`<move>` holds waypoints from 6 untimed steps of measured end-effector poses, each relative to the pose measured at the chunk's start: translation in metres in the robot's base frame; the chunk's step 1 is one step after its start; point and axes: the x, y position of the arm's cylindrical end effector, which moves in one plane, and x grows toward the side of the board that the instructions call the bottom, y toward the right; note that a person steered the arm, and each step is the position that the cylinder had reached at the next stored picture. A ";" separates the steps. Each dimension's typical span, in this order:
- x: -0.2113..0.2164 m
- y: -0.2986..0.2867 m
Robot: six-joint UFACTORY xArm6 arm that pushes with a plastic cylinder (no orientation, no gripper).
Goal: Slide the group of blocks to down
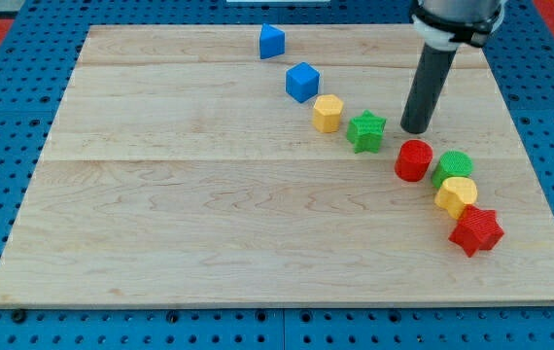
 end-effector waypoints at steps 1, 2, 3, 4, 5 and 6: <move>-0.004 -0.055; 0.009 -0.065; 0.000 -0.020; 0.024 0.011; 0.065 0.019; 0.083 -0.008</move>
